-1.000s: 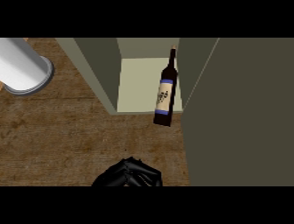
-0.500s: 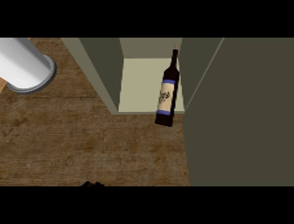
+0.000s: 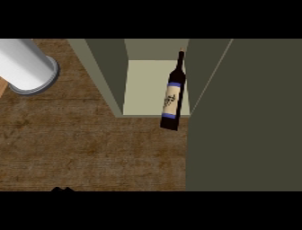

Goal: Pick up the wine, place it into the cabinet and close the cabinet

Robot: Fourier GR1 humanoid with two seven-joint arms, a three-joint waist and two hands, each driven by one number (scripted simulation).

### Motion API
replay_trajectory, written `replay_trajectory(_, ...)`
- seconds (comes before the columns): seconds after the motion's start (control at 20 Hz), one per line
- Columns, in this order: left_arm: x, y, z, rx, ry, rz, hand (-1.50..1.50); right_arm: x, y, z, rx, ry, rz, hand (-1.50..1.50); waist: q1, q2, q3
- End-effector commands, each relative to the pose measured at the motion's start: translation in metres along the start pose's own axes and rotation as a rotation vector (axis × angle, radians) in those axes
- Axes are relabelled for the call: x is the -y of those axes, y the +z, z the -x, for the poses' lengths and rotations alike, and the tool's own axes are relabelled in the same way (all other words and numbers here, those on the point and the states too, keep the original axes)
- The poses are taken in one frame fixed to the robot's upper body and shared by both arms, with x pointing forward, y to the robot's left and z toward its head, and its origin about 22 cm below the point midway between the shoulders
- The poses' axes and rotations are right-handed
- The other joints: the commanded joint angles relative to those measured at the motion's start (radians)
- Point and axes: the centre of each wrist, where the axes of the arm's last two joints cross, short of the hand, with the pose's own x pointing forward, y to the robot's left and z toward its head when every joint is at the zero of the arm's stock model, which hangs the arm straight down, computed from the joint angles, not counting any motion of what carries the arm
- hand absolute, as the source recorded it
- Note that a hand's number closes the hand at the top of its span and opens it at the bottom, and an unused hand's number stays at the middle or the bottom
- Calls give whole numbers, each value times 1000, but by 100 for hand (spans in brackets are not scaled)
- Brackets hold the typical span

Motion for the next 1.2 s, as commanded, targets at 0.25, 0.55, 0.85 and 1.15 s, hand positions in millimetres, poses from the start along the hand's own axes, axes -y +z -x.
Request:
replay_trajectory(0.25, -22, -4, -6, -9, -6, -6, 150, -40, -33, -30, 86, 114, -173, 150, -1, -21, -6)
replay_trajectory(0.55, -33, -8, -4, -26, -7, 9, 150, -52, -63, -24, 87, 82, -170, 150, 13, -26, -9)
replay_trajectory(0.85, -45, -15, -7, -29, 10, 32, 150, -68, -93, -20, 93, 47, -161, 150, 30, -22, -7)
replay_trajectory(1.15, -53, -20, 0, -26, 28, 46, 150, -71, -108, -16, 59, 56, -161, 150, 54, -22, -10)
